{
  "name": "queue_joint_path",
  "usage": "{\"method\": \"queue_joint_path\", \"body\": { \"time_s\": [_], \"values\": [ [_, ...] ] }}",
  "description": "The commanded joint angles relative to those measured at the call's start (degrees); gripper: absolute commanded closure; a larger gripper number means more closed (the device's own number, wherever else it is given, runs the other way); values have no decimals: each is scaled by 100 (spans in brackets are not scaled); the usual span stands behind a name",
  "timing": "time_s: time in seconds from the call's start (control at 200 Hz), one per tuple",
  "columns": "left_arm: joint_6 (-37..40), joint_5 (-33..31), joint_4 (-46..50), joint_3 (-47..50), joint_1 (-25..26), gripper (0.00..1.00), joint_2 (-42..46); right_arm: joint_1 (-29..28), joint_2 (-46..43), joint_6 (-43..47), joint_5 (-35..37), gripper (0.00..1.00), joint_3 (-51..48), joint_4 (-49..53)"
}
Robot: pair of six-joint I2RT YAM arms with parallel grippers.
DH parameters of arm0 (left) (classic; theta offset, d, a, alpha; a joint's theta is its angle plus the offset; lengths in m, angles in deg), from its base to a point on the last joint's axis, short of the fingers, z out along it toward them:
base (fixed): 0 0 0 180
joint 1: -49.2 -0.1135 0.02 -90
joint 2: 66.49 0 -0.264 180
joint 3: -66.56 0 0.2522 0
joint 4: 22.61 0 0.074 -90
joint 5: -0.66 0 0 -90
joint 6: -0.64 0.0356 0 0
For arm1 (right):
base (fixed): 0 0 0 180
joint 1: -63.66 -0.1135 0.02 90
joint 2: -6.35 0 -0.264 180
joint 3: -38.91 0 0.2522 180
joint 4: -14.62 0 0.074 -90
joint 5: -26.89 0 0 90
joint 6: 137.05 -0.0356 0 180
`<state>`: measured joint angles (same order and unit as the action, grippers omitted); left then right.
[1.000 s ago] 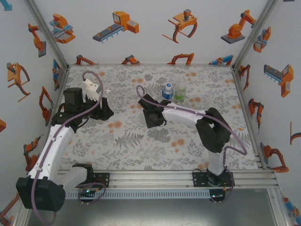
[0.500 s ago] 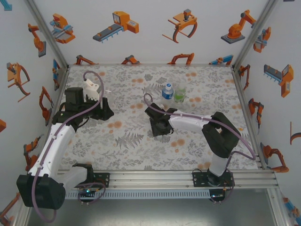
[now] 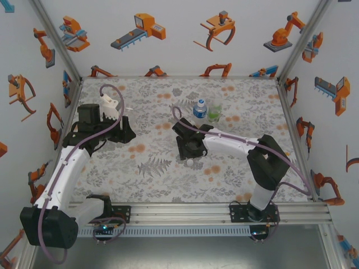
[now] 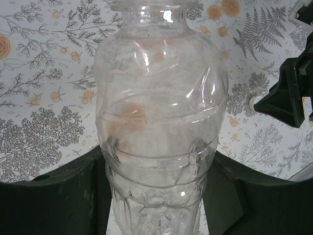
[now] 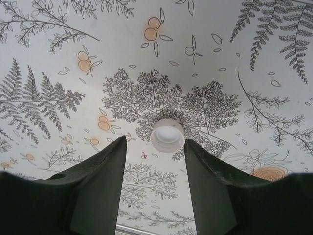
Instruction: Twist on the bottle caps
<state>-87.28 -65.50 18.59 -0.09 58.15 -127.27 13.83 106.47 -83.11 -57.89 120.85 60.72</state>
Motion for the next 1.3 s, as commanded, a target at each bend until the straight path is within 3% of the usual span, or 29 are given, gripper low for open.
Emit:
{"method": "queue_joint_path", "body": {
  "time_s": [0.0, 1.297],
  "values": [
    [35, 68, -20, -55, -16, 100, 13, -40, -76, -67, -106, 51, 120, 247],
    [9, 234, -20, -90, -16, 100, -88, -36, 190, -130, -91, 55, -200, -109]
  ]
}}
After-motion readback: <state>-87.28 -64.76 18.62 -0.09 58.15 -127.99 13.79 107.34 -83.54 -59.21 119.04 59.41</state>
